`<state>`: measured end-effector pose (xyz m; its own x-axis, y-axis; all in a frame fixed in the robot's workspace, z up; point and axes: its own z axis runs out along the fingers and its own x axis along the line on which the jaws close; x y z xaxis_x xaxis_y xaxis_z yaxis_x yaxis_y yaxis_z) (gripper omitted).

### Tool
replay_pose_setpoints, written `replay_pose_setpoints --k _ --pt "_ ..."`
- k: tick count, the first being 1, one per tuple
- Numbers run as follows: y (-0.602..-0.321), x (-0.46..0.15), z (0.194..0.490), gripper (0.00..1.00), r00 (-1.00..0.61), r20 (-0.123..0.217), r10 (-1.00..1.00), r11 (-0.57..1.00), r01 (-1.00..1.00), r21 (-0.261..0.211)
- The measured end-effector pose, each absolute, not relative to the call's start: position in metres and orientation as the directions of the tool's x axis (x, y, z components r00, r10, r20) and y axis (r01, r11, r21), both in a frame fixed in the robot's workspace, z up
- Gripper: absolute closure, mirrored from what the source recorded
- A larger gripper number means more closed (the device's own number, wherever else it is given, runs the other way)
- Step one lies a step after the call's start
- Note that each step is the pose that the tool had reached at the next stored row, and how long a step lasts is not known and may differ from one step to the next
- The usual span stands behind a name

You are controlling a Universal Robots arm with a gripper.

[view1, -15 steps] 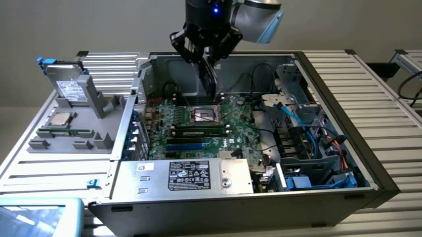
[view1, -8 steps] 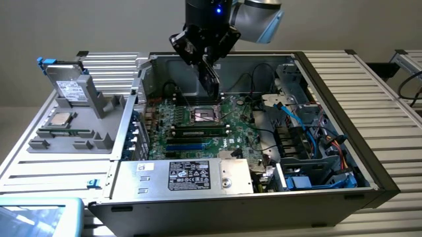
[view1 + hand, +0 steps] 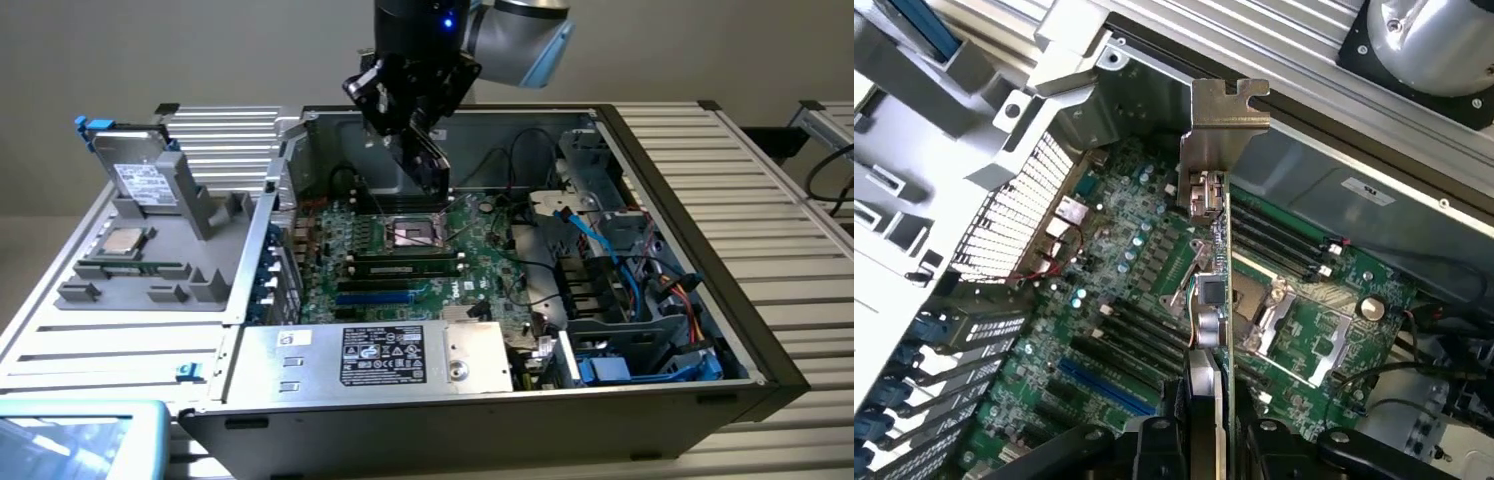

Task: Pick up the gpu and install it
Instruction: 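Insert the gpu into the slot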

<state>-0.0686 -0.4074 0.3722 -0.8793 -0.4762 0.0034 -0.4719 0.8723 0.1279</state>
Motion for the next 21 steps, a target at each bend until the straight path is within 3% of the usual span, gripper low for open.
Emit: replay_pose_setpoints --k 21 --pt "-0.4075 -0.0685 0.3682 0.71 -0.64 0.009 -0.769 0.636 -0.762 0.123"
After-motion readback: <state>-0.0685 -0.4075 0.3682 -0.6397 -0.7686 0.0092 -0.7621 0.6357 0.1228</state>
